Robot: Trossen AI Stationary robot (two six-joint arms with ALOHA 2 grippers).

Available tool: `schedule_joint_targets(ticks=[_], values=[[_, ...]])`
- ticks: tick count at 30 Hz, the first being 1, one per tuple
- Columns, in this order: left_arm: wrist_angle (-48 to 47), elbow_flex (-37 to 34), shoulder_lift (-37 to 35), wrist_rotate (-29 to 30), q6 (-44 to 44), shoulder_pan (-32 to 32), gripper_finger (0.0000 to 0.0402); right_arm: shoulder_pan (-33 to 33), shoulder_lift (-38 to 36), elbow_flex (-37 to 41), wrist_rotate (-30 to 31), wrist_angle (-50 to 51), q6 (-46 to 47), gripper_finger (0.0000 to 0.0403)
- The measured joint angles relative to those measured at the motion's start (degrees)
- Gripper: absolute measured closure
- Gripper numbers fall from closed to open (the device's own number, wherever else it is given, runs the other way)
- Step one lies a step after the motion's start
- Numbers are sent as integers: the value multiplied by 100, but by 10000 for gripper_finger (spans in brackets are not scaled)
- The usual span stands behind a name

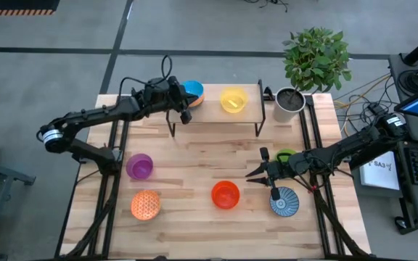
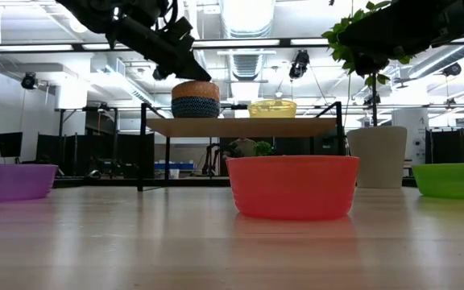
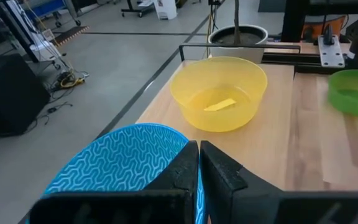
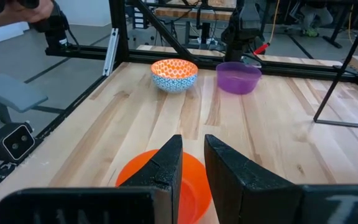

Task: Place and stack bowls onto a shelf
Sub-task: Stack the patterned light blue bowl on top of the yellow bowl on the shelf, then stack the orange bowl on top of the light yellow bowl on the shelf

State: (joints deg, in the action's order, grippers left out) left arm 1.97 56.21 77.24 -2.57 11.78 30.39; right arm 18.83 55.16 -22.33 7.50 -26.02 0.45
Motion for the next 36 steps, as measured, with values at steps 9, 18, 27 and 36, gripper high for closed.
schedule_joint_targets(ticks=[9, 18, 27, 36], values=[[-238, 0, 17, 14, -222, -2, 402, 0, 0, 0, -2, 4, -4, 346], [-308, 59, 19, 57, -292, -2, 402, 0, 0, 0, -2, 4, -4, 346], [-309, 213, -348, -23, -463, -561, 401, -11, 0, 7, 116, 1, 366, 346], [-1501, 74, -1071, -46, -509, -2105, 401, -11, 22, 9, 324, 6, 1776, 346]])
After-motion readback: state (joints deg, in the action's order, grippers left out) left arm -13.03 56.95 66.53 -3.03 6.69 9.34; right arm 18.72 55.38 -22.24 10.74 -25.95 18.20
